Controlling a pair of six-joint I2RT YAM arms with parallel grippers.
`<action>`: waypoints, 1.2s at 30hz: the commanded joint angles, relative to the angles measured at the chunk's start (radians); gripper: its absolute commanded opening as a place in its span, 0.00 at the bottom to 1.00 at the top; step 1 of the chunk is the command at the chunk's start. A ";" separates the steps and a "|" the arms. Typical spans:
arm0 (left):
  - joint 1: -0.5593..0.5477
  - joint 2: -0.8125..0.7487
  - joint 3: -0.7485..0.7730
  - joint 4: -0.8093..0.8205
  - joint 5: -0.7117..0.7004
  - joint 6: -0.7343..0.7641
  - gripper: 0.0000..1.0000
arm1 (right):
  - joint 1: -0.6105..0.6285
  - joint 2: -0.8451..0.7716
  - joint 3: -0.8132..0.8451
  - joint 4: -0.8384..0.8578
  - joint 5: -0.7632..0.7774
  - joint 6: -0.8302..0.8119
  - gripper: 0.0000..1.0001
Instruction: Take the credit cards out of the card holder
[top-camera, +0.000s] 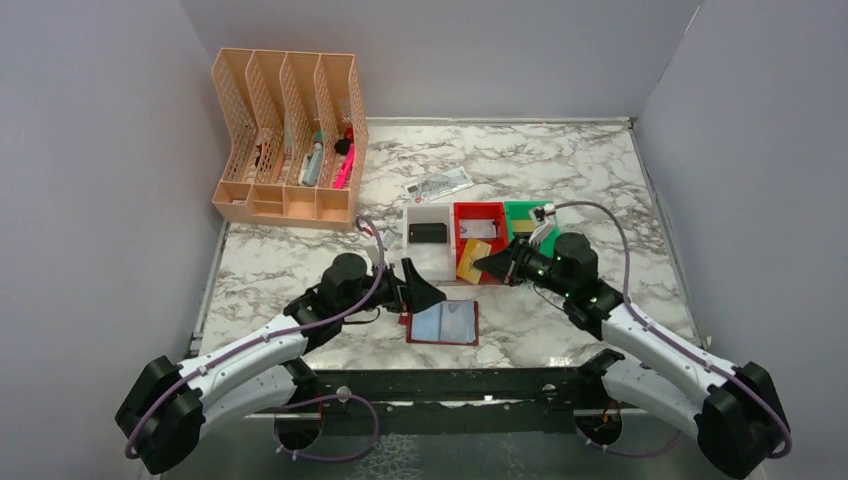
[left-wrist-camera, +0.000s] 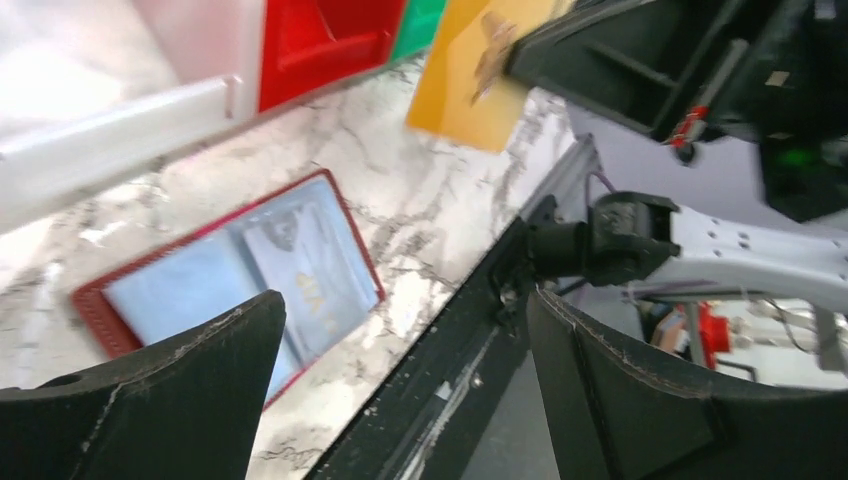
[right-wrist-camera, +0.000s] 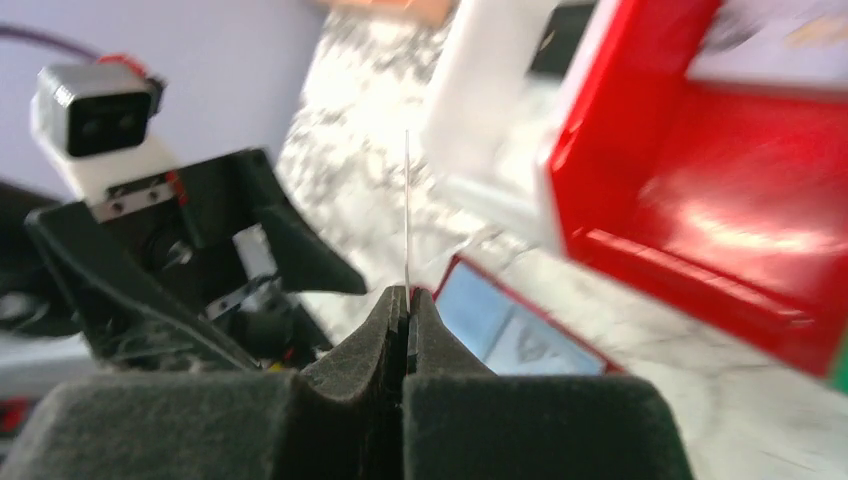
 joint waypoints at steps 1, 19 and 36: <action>0.007 -0.022 0.131 -0.315 -0.155 0.179 0.95 | 0.002 -0.092 0.163 -0.453 0.392 -0.293 0.01; 0.007 -0.119 0.295 -0.674 -0.576 0.474 0.99 | 0.002 -0.100 0.141 -0.210 0.915 -0.727 0.01; 0.006 -0.151 0.302 -0.695 -0.604 0.520 0.99 | -0.001 0.164 0.191 -0.169 0.696 -0.686 0.01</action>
